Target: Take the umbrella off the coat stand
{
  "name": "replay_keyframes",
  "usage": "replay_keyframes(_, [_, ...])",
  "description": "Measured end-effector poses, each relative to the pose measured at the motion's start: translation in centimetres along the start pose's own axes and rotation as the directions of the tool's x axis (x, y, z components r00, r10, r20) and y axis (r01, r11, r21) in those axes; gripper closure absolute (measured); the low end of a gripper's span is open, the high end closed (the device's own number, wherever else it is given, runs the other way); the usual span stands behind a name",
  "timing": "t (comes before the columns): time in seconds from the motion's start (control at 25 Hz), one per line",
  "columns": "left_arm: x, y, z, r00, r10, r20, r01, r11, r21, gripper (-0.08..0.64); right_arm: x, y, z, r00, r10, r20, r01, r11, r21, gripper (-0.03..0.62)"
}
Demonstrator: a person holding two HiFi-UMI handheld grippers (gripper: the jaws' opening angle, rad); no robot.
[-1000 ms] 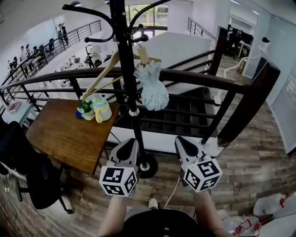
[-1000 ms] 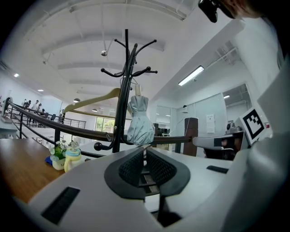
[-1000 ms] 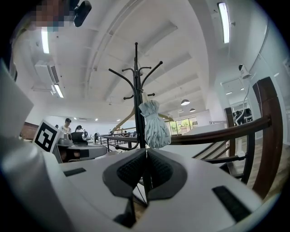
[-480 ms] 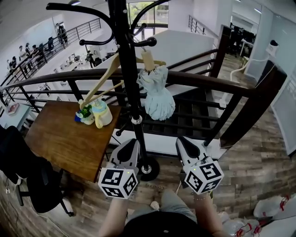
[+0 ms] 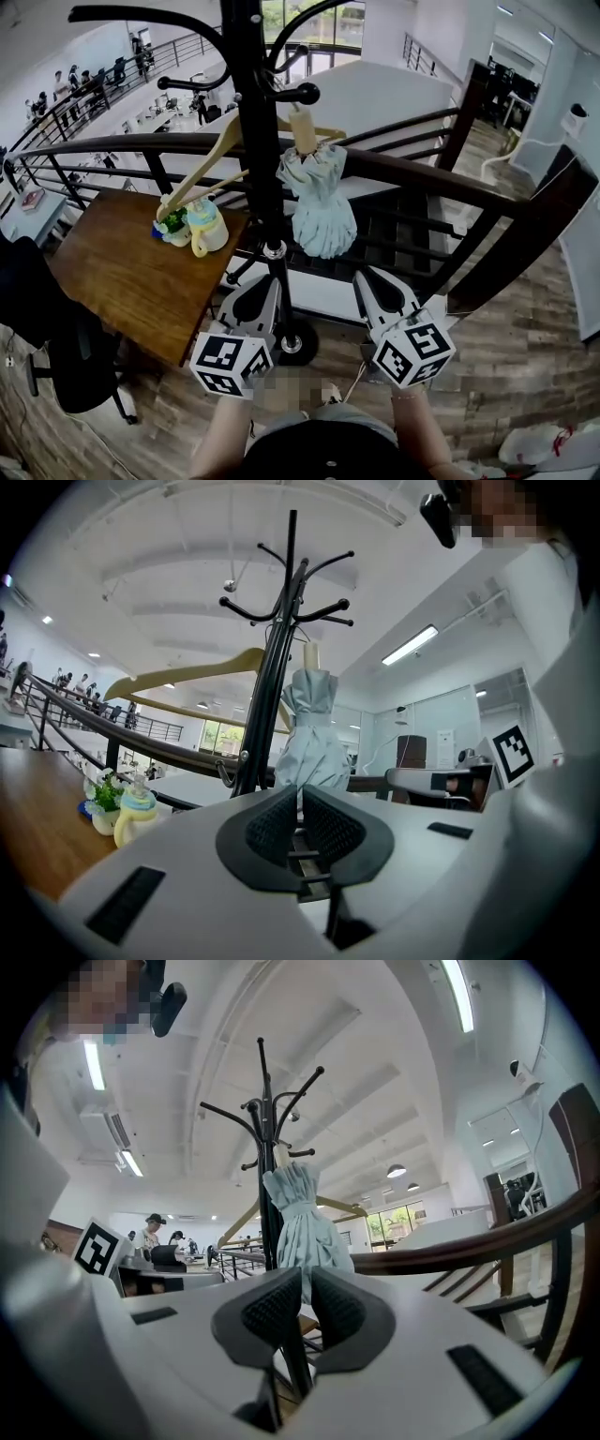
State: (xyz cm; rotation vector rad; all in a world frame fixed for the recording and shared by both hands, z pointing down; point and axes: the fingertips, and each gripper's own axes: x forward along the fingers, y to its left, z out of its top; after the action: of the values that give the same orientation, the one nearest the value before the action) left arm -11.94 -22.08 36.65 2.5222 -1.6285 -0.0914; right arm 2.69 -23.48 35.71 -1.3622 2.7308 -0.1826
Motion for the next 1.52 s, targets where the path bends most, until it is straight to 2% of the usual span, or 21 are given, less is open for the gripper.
replay_keyframes(0.08, [0.4,0.1,0.4,1.000,0.020,0.007,-0.020,1.000,0.011,0.532,0.8,-0.3,0.8,1.000,0.028,0.004,-0.028,0.999,-0.016,0.557])
replay_keyframes(0.2, [1.1,0.2,1.1,0.999,0.048,0.017,-0.049,0.998,0.030,0.532,2.0,-0.3,2.2,0.996,0.085,0.000,-0.085,0.995,-0.053,0.471])
replay_keyframes(0.28, [1.5,0.3,1.4,0.997,0.072,0.019,-0.073,0.996,0.058,0.532,2.8,-0.1,3.0,0.993,0.121,-0.002,-0.121,0.989,-0.085,0.446])
replay_keyframes(0.36, [1.9,0.3,1.6,0.996,0.089,0.020,-0.090,0.993,0.077,0.532,3.5,0.1,3.7,0.988,0.157,-0.005,-0.157,0.982,-0.107,0.387])
replay_keyframes(0.52, [2.6,0.5,1.9,0.993,0.111,0.034,-0.113,0.991,0.070,0.532,5.1,0.0,4.5,0.979,0.203,-0.026,-0.205,0.969,-0.137,0.344])
replay_keyframes(0.72, [3.3,0.7,2.3,0.990,0.131,0.048,-0.134,0.988,0.072,0.532,7.2,-0.2,5.7,0.973,0.231,-0.028,-0.233,0.965,-0.122,0.334])
replay_keyframes(0.96, [3.7,1.6,2.6,0.985,0.159,0.069,-0.163,0.985,0.049,0.532,9.3,0.6,7.0,0.960,0.275,-0.045,-0.279,0.948,-0.154,0.321])
replay_keyframes(1.08, [4.0,1.7,2.7,0.984,0.162,0.072,-0.166,0.985,0.048,0.532,10.1,0.7,7.8,0.953,0.300,-0.031,-0.302,0.945,-0.129,0.313])
replay_keyframes(1.32, [4.6,1.6,3.0,0.985,0.156,0.079,-0.160,0.986,0.056,0.532,11.7,2.0,7.6,0.928,0.356,-0.109,-0.369,0.917,-0.150,0.305])
replay_keyframes(1.52, [4.9,1.8,2.9,0.986,0.148,0.074,-0.153,0.986,0.060,0.532,13.2,2.2,7.3,0.922,0.356,-0.153,-0.381,0.905,-0.190,0.304])
